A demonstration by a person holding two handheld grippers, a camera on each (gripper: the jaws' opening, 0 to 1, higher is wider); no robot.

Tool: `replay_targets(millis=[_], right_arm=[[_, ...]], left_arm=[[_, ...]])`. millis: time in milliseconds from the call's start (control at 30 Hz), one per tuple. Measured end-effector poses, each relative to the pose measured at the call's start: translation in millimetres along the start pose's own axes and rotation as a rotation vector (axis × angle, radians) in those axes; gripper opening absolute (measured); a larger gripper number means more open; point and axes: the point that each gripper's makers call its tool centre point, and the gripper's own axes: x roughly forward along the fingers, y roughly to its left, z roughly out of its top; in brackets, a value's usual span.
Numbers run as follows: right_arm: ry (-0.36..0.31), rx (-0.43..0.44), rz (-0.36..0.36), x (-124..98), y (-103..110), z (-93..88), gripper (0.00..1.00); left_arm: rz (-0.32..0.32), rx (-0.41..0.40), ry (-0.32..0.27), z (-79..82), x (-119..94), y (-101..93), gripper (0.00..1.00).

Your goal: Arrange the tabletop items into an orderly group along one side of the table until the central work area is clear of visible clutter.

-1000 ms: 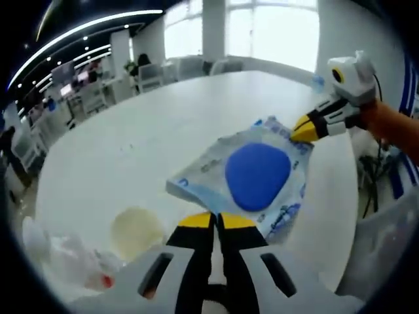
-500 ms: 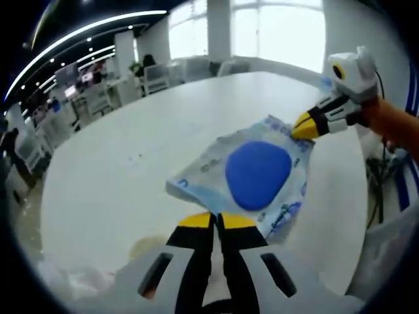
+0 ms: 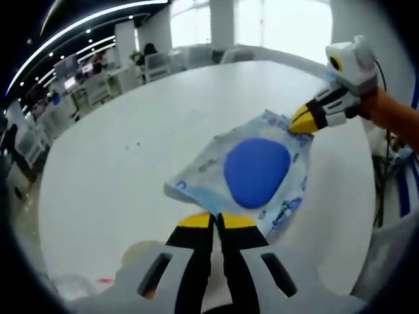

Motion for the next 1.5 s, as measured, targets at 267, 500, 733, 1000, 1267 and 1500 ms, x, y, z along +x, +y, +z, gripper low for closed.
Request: replay_targets(millis=[267, 500, 733, 1000, 1267, 1500], right_arm=[[0.037, 0.008, 0.025, 15, 2, -13.9, 0.02], [0.060, 0.020, 0.040, 23, 2, -24.1, 0.03], [0.076, 0.017, 0.050, 28, 4, -29.7, 0.03], [0.090, 0.025, 0.059, 34, 5, -39.0, 0.03], [0.100, 0.029, 0.066, 37, 7, -43.5, 0.03], [0.102, 0.026, 0.066, 39, 7, -44.2, 0.03]], left_arm=[[0.006, 0.004, 0.053, -14.5, 12, 1.1, 0.01], [0.006, 0.007, 0.075, -21.6, 19, 0.3, 0.01], [0.010, 0.017, 0.098, -27.9, 24, -0.6, 0.01], [0.011, 0.026, 0.119, -34.4, 30, -1.7, 0.01], [0.026, 0.064, 0.125, -35.6, 29, -1.7, 0.02], [0.039, 0.092, 0.125, -35.7, 30, -0.8, 0.02]])
